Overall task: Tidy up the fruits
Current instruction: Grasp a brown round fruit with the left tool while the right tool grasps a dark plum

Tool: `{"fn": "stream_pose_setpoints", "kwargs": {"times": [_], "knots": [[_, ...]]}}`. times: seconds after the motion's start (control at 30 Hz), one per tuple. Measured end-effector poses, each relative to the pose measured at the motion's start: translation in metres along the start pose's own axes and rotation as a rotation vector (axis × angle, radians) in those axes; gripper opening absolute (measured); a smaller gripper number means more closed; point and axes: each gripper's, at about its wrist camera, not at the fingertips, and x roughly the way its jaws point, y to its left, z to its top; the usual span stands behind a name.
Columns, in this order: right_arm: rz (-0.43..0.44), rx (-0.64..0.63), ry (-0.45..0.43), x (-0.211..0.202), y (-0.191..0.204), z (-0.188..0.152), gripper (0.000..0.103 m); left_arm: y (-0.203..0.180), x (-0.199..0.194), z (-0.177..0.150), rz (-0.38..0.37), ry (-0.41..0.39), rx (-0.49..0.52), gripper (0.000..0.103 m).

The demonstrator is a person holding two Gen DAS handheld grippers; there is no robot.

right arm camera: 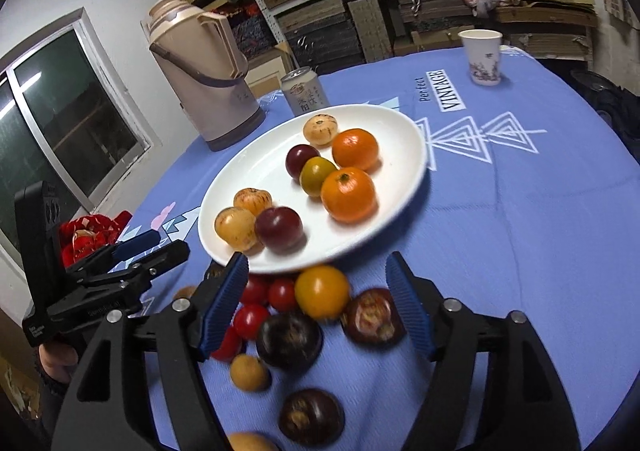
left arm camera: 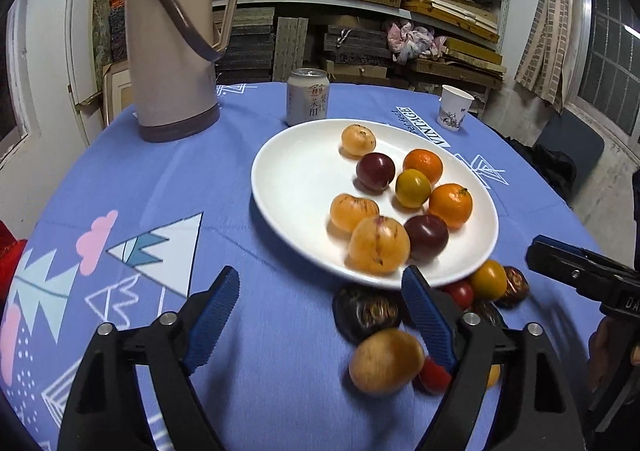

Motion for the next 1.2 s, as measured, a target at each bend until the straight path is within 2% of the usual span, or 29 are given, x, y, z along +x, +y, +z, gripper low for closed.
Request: {"fn": "stream_pose_setpoints", "kwargs": {"times": [0.1, 0.23, 0.3, 0.37, 0.43, 0.63, 0.7, 0.83, 0.9, 0.97, 1.03, 1.1, 1.2], "knots": [[0.019, 0.040, -0.024, -0.012, -0.009, -0.014, 0.076, -0.001, -0.004, -0.007, 0.002, 0.001, 0.004, 0.087], [0.032, 0.079, -0.035, -0.021, -0.019, -0.027, 0.079, 0.000, -0.011, -0.014, -0.010, -0.011, -0.009, 0.088], [0.033, 0.093, -0.032, -0.023, -0.022, -0.032, 0.086, 0.003, -0.014, -0.016, -0.015, -0.016, -0.019, 0.093], [0.052, 0.101, -0.009, -0.022, -0.023, -0.035, 0.087, 0.005, -0.016, -0.018, -0.025, -0.019, -0.029, 0.094], [0.042, 0.076, 0.016, -0.023, -0.017, -0.040, 0.088, 0.008, -0.017, -0.019, -0.033, -0.018, -0.040, 0.094], [-0.073, -0.096, 0.110, -0.025, 0.014, -0.053, 0.088, 0.013, -0.018, -0.021, -0.046, -0.003, -0.065, 0.096], [-0.127, -0.148, 0.152, -0.020, 0.022, -0.060, 0.083, 0.014, -0.018, -0.021, -0.050, -0.007, -0.070, 0.097], [-0.154, -0.195, 0.205, -0.009, 0.032, -0.066, 0.069, 0.015, -0.018, -0.022, -0.067, 0.000, -0.078, 0.097], [-0.168, -0.201, 0.220, -0.005, 0.035, -0.067, 0.054, 0.013, -0.017, -0.023, -0.071, 0.004, -0.072, 0.097], [-0.180, -0.206, 0.235, 0.000, 0.037, -0.067, 0.047, 0.011, -0.016, -0.024, -0.077, 0.011, -0.063, 0.097], [-0.199, -0.220, 0.249, 0.005, 0.040, -0.070, 0.046, 0.009, -0.016, -0.024, -0.081, 0.017, -0.053, 0.097], [-0.199, -0.224, 0.249, 0.005, 0.042, -0.070, 0.039, 0.005, -0.016, -0.025, -0.087, 0.019, -0.040, 0.097], [-0.200, -0.215, 0.242, 0.003, 0.042, -0.070, 0.039, 0.002, -0.016, -0.025, -0.091, 0.022, -0.024, 0.097]]}}
